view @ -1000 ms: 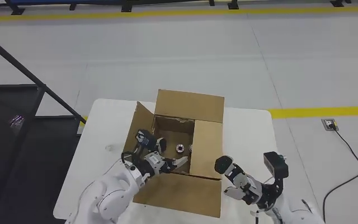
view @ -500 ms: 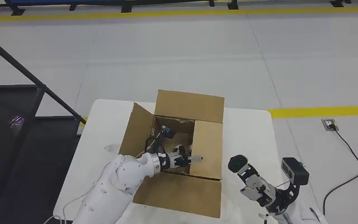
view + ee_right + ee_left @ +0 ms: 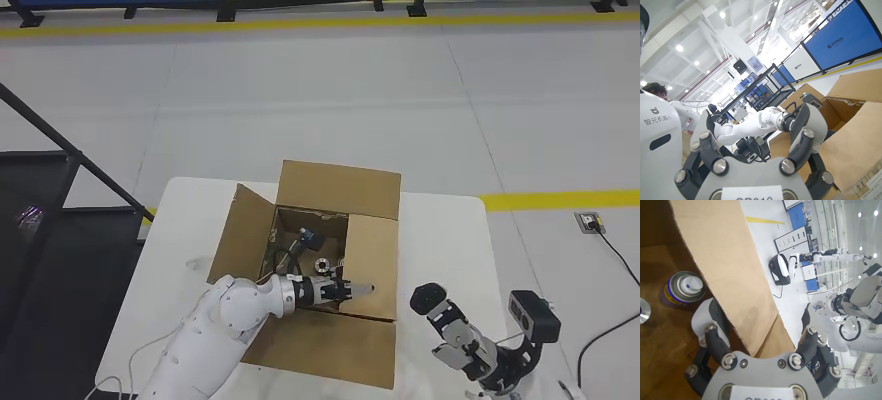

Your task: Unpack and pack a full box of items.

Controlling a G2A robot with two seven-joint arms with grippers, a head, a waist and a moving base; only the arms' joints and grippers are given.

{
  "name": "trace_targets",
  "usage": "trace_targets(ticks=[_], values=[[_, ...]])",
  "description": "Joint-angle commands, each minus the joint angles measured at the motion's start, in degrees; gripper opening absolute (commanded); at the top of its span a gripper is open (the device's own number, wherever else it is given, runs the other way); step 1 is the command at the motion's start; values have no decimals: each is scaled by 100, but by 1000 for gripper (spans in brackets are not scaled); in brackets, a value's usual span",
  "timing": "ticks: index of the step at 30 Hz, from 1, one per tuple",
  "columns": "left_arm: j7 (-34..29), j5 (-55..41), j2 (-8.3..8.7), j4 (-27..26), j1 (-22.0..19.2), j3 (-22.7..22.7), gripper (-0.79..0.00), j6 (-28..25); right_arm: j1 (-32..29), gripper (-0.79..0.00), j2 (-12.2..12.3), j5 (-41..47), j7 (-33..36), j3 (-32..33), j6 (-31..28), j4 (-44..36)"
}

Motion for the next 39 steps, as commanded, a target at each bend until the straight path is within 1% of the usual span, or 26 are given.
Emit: trace_targets(ticks=[1, 7, 9, 13, 17, 21, 26, 30, 35, 39], values=[[41, -119, -4, 3, 23, -35, 0, -68, -25, 0, 8, -60, -33, -1, 8, -83], [48, -402, 18, -182, 137, -202, 0, -253, -153, 0, 16, -281, -281, 28, -34, -381], [110, -425, 23, -310, 194, -238, 0, -298, -239, 0, 7, -411, -503, 96, 8, -519], [384, -520, 6, -600, 281, -269, 0, -338, -485, 0, -32, -663, -1160, 285, 82, -811], [581, -488, -46, -841, 229, -150, 0, -274, -755, 0, -64, -755, -1784, 564, 21, -960], [694, -419, -136, -907, 12, 82, 0, -125, -1032, 0, -85, -739, -2187, 801, -150, -1011], [815, -307, -308, -685, -378, 525, 0, 82, -1303, 0, -85, -737, -2308, 1024, -189, -966], [916, -251, -470, -381, -674, 885, 0, 204, -1544, 0, -99, -604, -2568, 1227, -397, -871], [1031, -147, -654, -60, -918, 1246, 0, 293, -1766, 0, -135, -524, -2927, 1414, -553, -658], [1123, 39, -797, 182, -1083, 1504, 0, 369, -1860, 0, -151, -436, -3054, 1386, -553, -516]])
